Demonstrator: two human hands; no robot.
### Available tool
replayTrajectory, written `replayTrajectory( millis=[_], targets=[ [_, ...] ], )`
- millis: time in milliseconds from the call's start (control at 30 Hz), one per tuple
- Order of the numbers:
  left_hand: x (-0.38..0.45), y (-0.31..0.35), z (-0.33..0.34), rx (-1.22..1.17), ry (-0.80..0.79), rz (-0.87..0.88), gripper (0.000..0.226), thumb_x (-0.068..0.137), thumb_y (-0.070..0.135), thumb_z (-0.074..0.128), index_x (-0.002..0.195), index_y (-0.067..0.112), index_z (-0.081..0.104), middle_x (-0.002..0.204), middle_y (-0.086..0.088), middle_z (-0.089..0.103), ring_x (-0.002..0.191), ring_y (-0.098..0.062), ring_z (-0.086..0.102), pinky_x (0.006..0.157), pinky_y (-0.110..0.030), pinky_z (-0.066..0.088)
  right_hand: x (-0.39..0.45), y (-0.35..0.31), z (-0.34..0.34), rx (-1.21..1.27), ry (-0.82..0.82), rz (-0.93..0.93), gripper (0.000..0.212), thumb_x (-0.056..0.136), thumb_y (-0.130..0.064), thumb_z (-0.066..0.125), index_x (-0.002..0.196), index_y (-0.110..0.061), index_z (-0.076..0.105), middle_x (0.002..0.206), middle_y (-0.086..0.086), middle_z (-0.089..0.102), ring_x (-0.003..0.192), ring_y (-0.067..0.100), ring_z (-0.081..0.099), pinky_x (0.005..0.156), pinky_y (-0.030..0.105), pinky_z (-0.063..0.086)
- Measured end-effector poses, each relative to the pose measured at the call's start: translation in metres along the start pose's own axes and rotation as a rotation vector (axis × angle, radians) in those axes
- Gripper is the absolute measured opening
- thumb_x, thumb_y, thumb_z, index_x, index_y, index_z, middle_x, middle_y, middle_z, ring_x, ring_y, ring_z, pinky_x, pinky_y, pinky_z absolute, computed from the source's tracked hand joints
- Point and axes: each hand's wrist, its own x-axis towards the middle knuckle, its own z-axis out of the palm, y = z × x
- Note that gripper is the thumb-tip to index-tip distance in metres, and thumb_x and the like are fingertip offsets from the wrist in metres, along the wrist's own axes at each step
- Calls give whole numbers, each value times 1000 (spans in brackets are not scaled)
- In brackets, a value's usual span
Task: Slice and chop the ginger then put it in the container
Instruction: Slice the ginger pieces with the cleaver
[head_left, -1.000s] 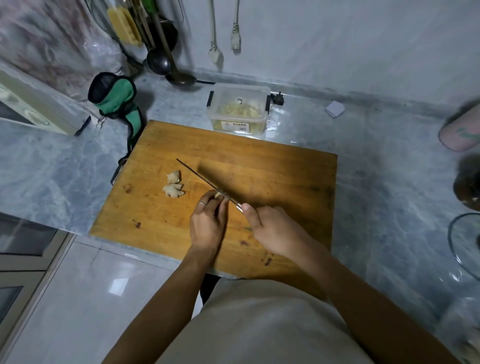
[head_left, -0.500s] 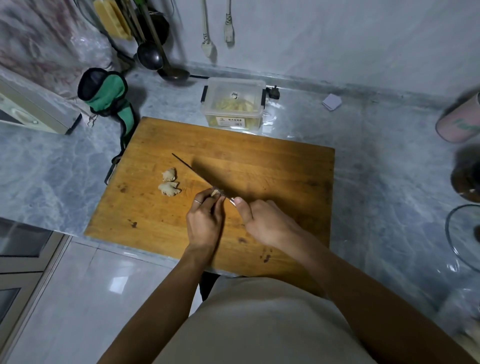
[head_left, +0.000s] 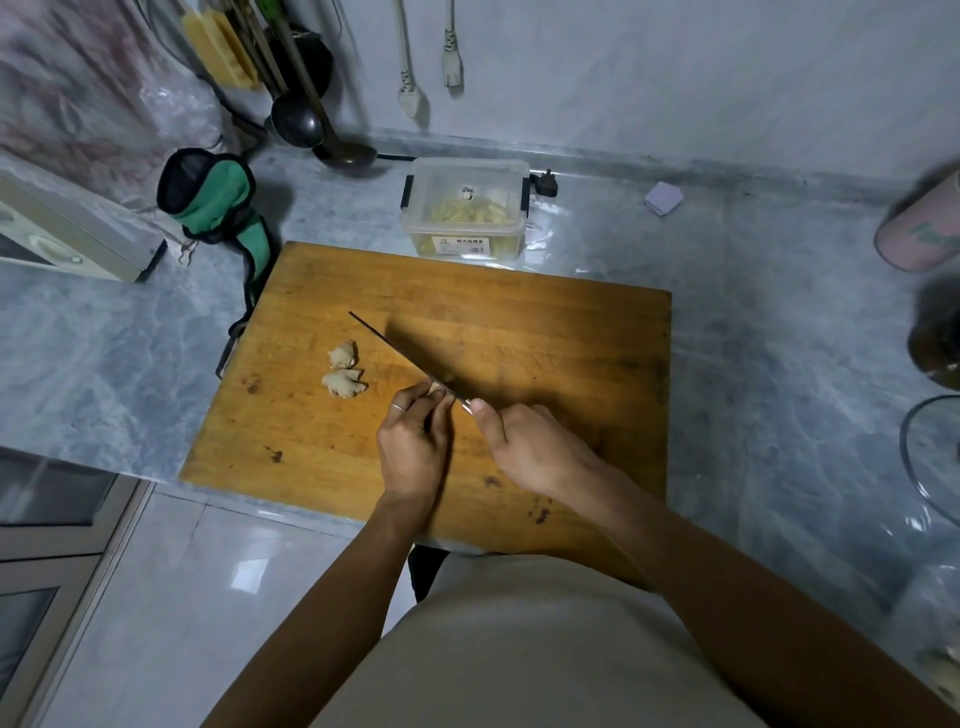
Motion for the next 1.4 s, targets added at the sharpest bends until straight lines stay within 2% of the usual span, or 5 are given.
replayTrajectory(
  millis=[533, 700, 933, 1100, 1400],
  targets=[
    [15, 15, -12, -93, -58, -146, 19, 83, 7, 76, 102, 6, 74, 104, -4, 66, 94, -11, 60, 87, -3, 38, -19, 35, -27, 208, 110, 53, 71, 105, -59, 19, 61, -17, 55, 56, 0, 52, 50, 15, 52, 57, 28, 41],
    [22, 21, -6, -110, -94, -359, 17, 90, 29, 71, 96, 13, 73, 93, 4, 66, 92, -15, 61, 84, -23, 45, -21, 33, -31, 230, 97, 35, 70, 104, -61, 21, 60, -16, 53, 57, 1, 53, 54, 17, 54, 65, 31, 43],
    [34, 23, -9, -206, -121, -697, 13, 81, 19, 80, 90, 14, 73, 84, 6, 69, 79, -8, 64, 83, -23, 48, -19, 26, -24, 245, 40, 12, 69, 103, -63, 21, 72, -12, 54, 59, 6, 47, 52, 22, 48, 56, 31, 43],
    [38, 21, 1, -412, -105, -969, 12, 75, 9, 83, 79, 13, 72, 72, -6, 74, 71, -24, 73, 78, -42, 61, -17, 15, -21, 230, 18, 27, 67, 105, -60, 22, 70, -14, 55, 46, -6, 44, 35, 7, 42, 56, 29, 44],
    [22, 37, 10, -547, 74, -943, 22, 80, 5, 79, 90, 18, 65, 76, -8, 72, 65, -23, 70, 73, -41, 62, -16, 9, -28, 216, 18, 22, 66, 105, -60, 20, 75, -13, 55, 51, -2, 44, 35, 9, 39, 45, 24, 36]
  ],
)
